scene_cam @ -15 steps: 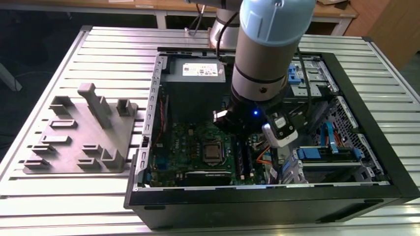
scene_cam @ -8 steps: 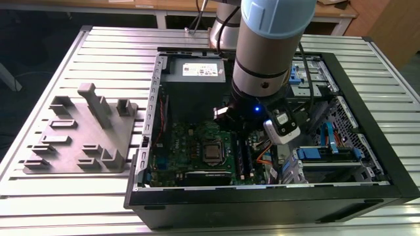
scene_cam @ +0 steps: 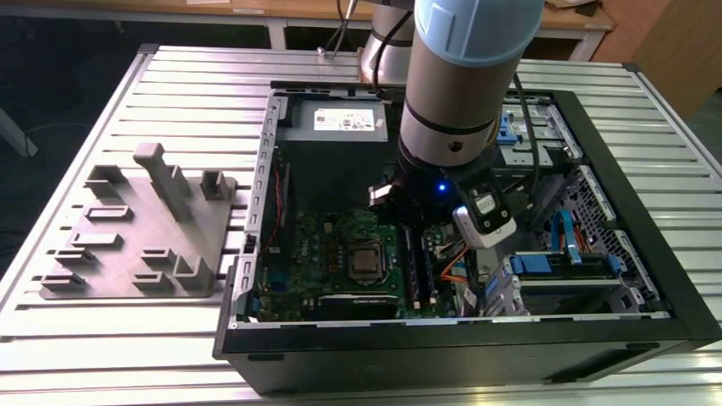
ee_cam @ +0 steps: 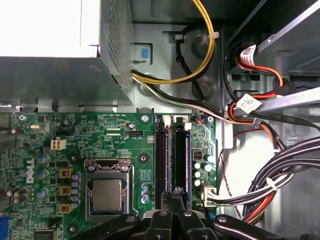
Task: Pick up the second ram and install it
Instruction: 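Insert the second ram into the second slot, then press down the second ram until it locks into place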
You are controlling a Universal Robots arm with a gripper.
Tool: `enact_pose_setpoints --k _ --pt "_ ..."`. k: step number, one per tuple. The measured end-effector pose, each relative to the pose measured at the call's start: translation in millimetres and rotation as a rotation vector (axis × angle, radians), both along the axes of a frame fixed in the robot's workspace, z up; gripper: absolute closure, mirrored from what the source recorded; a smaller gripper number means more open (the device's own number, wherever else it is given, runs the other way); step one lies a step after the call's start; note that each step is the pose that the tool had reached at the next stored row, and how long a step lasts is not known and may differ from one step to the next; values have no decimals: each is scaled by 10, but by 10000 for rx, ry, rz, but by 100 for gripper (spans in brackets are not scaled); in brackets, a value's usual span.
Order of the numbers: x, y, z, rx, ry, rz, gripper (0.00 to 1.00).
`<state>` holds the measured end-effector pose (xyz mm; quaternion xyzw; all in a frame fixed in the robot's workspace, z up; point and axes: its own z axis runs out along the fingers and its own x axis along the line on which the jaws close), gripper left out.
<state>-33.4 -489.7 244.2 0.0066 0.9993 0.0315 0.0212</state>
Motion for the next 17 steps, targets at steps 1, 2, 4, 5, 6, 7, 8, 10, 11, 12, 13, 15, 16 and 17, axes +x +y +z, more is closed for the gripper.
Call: enact_pose_setpoints --k 1,2,4,5,6,7,8,10,11,12,13,15,16,17 --pt "0 0 0 0 0 0 93" --pt "0 0 0 0 -1 0 93" --pt "0 0 0 0 -2 0 93" --pt "0 0 0 0 -7 0 93" --pt "0 0 0 0 -12 0 93" --pt "0 0 0 0 -12 0 93" --pt "0 0 0 0 -13 0 93" --pt "0 0 0 0 -13 0 93" --pt "0 0 0 0 -14 0 93" --pt "0 0 0 0 -14 0 93" --pt "0 0 0 0 -14 0 93" --pt "0 0 0 0 -15 0 93" --pt "0 0 0 0 -15 0 93" --pt "-1 0 0 19 -15 0 93"
